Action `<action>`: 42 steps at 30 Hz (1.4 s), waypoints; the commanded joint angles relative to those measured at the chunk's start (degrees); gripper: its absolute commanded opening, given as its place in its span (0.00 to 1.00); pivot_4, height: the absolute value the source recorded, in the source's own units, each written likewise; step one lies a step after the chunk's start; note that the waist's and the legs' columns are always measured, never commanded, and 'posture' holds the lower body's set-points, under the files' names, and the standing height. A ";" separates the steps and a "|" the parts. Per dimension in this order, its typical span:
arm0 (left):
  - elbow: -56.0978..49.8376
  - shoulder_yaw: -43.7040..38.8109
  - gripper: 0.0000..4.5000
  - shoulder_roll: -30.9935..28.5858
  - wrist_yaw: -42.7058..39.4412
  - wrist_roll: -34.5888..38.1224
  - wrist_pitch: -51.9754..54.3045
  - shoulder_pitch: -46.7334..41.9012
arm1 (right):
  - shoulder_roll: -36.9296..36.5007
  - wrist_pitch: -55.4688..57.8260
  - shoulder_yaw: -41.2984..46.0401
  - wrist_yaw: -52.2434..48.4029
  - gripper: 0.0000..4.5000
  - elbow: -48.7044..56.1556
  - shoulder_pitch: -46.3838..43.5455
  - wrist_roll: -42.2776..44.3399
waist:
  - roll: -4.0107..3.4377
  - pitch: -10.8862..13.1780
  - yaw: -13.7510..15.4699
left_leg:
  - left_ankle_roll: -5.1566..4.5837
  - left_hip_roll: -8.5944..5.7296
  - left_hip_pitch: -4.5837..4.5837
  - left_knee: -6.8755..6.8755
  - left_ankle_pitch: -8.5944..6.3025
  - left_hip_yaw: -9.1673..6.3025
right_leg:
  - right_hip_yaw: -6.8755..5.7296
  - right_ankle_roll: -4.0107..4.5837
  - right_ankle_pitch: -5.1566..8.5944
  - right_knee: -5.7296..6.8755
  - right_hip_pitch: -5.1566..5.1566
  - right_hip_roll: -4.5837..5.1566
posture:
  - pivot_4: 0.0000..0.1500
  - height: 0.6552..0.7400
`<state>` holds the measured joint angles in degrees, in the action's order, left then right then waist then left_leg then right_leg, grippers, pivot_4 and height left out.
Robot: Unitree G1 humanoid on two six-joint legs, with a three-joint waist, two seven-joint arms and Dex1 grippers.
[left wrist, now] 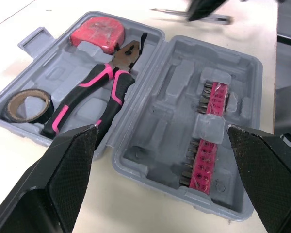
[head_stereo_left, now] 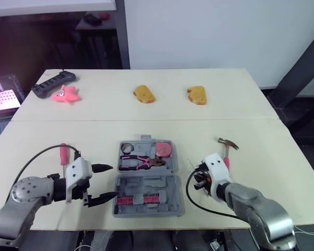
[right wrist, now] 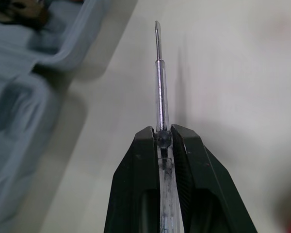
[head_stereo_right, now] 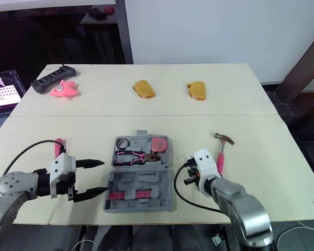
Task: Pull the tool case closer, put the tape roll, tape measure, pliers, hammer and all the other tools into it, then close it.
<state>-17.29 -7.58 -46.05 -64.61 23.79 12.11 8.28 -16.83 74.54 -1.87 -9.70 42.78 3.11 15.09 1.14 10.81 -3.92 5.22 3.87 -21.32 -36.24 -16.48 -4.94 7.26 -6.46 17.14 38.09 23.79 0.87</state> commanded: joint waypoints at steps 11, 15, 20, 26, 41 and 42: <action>1.79 1.73 1.00 -0.61 -1.14 -0.62 -1.22 -2.99 | 8.40 -4.63 -1.96 9.74 0.11 -3.55 4.91 -6.14 | 0.03 -0.02 -0.11 | 0.03 -0.01 -0.02 0.02 0.02 0.03 | 0.01 0.03 0.01 -0.02 0.05 0.02 | 1.00 1.00; 2.01 1.46 1.00 -0.69 -1.31 -0.71 -1.44 -2.96 | 6.59 -5.31 -0.71 6.82 0.51 -2.46 4.84 -4.42 | 0.03 -0.02 -0.02 | 0.03 -0.01 0.01 -0.02 0.02 0.04 | 0.02 0.05 0.02 -0.02 -0.02 0.03 | 1.00 1.00; 1.97 1.00 1.00 -0.71 -1.21 -0.83 -1.55 -2.45 | 1.50 1.56 5.67 -0.23 0.74 5.85 -1.00 1.01 | -0.03 0.02 0.00 | 0.03 -0.01 -0.02 -0.04 0.02 0.04 | 0.02 0.04 0.02 -0.03 -0.02 0.03 | 1.00 1.00; 3.15 1.24 1.00 -0.53 -0.82 -1.27 -1.72 -3.37 | -25.00 4.05 7.39 -23.84 0.74 9.30 -17.86 13.34 | -0.26 0.15 -0.04 | 0.02 0.00 0.02 0.01 0.01 0.00 | -0.01 0.01 0.00 -0.01 -0.01 -0.01 | 1.00 1.00; 2.60 3.61 1.00 -0.15 -1.73 -2.74 -4.94 -3.34 | -42.18 -91.53 -39.89 -69.99 0.74 -27.98 -45.79 -34.96 | -0.34 0.28 -0.11 | -0.10 -0.02 -0.04 -0.09 -0.05 0.12 | -0.06 -0.08 0.02 -0.08 0.02 0.11 | 1.00 1.00; 2.35 3.59 1.00 -0.13 -1.51 -2.77 -4.91 -3.11 | -40.84 -93.75 -40.33 -70.09 0.74 -29.86 -46.43 -36.20 | -0.34 0.28 -0.10 | -0.10 -0.01 -0.03 -0.11 -0.05 0.12 | -0.06 -0.08 0.02 -0.03 0.02 0.11 | 1.00 1.00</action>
<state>-12.84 -3.09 -45.94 -66.26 20.50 7.95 4.94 -58.89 -13.57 -41.64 -79.30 14.89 -41.80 -18.00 0.81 11.09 -4.02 5.12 3.86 -21.35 -36.37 -16.53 -4.83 7.20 -6.53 17.16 38.09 23.82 0.97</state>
